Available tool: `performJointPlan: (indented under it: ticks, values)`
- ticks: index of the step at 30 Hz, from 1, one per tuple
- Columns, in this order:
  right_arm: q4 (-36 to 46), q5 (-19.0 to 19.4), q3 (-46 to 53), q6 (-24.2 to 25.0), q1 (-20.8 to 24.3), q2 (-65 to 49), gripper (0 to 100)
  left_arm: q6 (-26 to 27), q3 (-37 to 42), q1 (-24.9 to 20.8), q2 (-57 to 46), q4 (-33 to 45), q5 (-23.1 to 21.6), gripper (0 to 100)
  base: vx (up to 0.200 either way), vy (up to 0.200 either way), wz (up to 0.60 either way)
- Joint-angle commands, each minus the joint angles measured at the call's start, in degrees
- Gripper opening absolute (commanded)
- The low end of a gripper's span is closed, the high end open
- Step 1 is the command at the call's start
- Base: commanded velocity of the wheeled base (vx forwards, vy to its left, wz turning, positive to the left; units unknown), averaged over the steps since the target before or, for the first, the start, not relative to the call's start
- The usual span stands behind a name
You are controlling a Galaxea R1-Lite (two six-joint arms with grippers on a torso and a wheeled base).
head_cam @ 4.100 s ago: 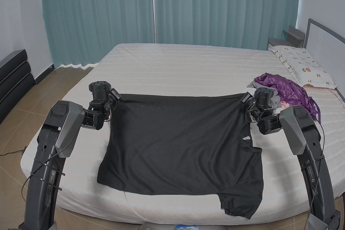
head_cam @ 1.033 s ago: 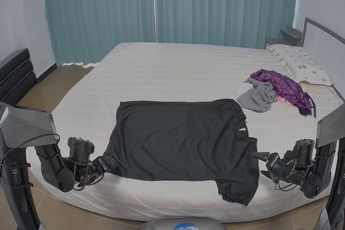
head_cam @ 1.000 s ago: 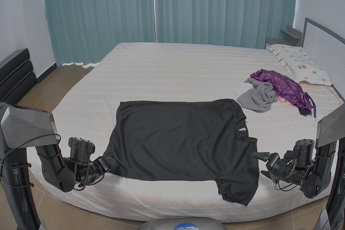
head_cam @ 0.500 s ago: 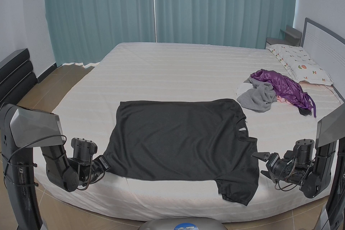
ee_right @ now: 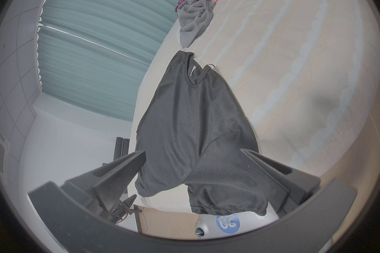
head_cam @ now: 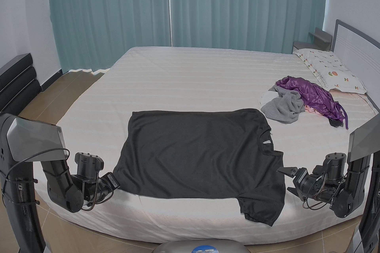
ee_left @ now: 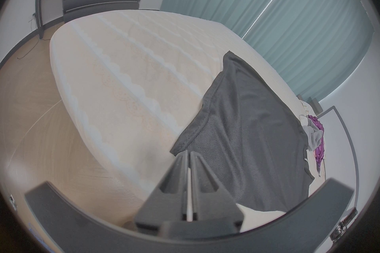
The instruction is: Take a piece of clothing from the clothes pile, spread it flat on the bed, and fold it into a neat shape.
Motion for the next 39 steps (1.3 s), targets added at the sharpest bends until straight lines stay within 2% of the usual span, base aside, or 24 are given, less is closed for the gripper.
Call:
performJointPlan:
  ticks: [1, 3, 4, 7, 9, 10, 11, 15, 17, 18, 19, 23, 24, 28, 39]
  values:
    - [-0.1, 0.0, 0.0, 0.0, 0.1, 0.2, 100, 1.2, 0.1, 1.0, 0.1, 0.0, -3.2, 100, 0.0, 0.0, 0.0]
    - [-0.1, 0.0, 0.0, 0.0, 0.1, 0.2, 100, 1.5, 0.2, 1.3, 0.1, 0.0, -3.9, 100, 0.0, 0.0, 0.0]
    - [-0.1, 0.0, 0.0, 0.0, 0.1, 0.2, 100, 2.8, 0.1, 1.8, 0.4, -0.1, -6.1, 100, 0.0, 0.0, 0.0]
    - [-0.1, 0.0, 0.0, 0.0, 0.1, 0.2, 100, 4.8, -0.5, 3.5, 0.4, -0.3, -8.7, 100, 0.0, 0.0, 0.0]
    - [-0.1, 0.1, 0.1, 0.0, 0.1, 0.2, 100, 7.9, -0.4, 5.5, 0.4, -0.3, -12.9, 100, 0.0, 0.0, 0.0]
    - [-0.1, 0.1, 0.1, 0.0, 0.1, 0.2, 100, 7.9, -0.4, 5.5, 0.4, -0.3, -12.9, 100, 0.0, 0.0, 0.0]
    - [-0.1, 0.0, 0.1, 0.1, 0.1, 0.2, 100, 10.1, -0.1, 6.2, 0.4, -0.3, -14.8, 100, 0.0, 0.0, 0.0]
    - [-0.1, 0.1, 0.0, 0.1, 0.0, 0.2, 100, 13.6, 0.1, 6.3, 0.9, -0.3, -15.6, 100, 0.0, 0.0, 0.0]
    - [-0.1, 0.1, 0.0, 0.1, 0.0, 0.2, 100, 13.6, 0.1, 6.3, 0.9, -0.3, -15.6, 100, 0.0, 0.0, 0.0]
    - [-0.1, 0.1, 0.1, 0.1, 0.0, 0.1, 100, 16.8, -0.4, 6.3, 2.3, -0.4, -15.6, 100, 0.0, 0.0, 0.0]
    - [-0.1, 0.1, 0.1, 0.1, 0.0, 0.1, 100, 17.8, -0.6, 6.2, 2.5, -0.5, -15.3, 100, 0.0, 0.0, 0.0]
    - [-0.1, 0.1, 0.0, 0.1, -0.1, 0.2, 100, 18.7, -1.2, 5.9, 2.7, -0.9, -15.2, 100, 0.0, 0.0, 0.0]
    - [-0.1, 0.1, 0.1, 0.1, -0.1, 0.2, 100, 18.7, -1.8, 5.9, 2.9, -0.8, -15.2, 0, 0.0, 0.0, 0.0]
    - [-0.2, 0.1, 0.1, 0.1, -0.1, 0.2, 100, 18.7, -3.3, 5.9, 4.1, -0.7, -14.9, 0, 0.0, 0.0, 0.0]
    - [-0.8, -0.1, 0.2, -0.1, -0.1, 1.1, 100, 18.8, -0.9, 7.6, 1.0, -0.3, -13.5, 0, 0.0, 0.0, 0.0]
